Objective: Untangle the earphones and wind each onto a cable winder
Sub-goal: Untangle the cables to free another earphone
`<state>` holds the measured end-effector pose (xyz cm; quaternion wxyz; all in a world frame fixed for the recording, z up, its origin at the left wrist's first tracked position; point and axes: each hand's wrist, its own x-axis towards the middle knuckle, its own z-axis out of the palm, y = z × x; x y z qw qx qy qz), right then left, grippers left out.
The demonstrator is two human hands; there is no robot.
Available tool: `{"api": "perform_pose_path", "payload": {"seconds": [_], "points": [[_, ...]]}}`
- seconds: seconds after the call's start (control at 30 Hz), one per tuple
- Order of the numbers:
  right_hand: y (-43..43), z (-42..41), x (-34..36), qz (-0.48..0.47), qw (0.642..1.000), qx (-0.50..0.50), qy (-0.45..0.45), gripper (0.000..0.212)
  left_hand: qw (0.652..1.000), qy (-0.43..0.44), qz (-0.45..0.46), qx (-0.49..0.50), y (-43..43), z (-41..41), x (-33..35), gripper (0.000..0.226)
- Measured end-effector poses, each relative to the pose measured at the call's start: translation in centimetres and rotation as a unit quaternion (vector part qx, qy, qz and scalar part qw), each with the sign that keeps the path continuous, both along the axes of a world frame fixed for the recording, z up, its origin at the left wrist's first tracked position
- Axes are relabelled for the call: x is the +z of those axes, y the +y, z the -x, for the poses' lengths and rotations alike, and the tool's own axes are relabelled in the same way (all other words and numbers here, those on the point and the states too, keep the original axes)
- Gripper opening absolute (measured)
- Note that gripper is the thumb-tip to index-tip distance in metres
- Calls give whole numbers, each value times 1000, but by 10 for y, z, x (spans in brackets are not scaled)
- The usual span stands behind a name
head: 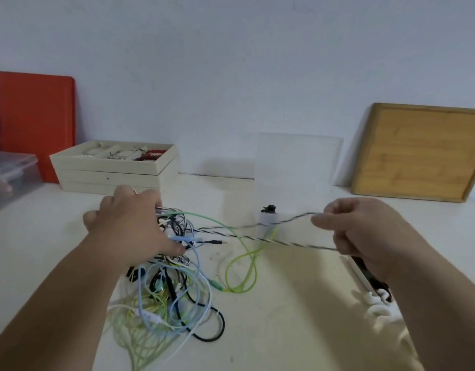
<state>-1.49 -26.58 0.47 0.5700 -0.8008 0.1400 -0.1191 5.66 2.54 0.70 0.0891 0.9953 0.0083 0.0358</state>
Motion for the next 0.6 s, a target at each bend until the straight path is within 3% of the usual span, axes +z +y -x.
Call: {"api": "perform_pose_path", "payload": {"seconds": [0.03,0.1,0.17,0.23,0.3,0.37,0.5,0.6], "points": [[2,1,-1,80,996,3,25,41,1000,7,1,-3,1,0,-1,85],[10,2,-2,88,996,22,20,49,998,35,44,-34,3,2,-1,89],[18,2,0,-5,998,65,-20,50,986,71,129,-77,5,7,2,95],[24,2,4,-115,984,113,-75,47,975,39,197,-93,5,11,9,96],[27,5,8,-222,952,174,-122,42,969,-84,209,-105,-1,12,11,86],[30,9,10,-280,917,245,-148,41,943,-162,228,-183,-15,17,12,69],[33,7,5,-353,845,373,-152,42,902,-14,300,-311,-51,33,-3,45],[24,3,5,-479,780,367,-165,41,918,-44,294,-262,-55,24,-18,11]]}}
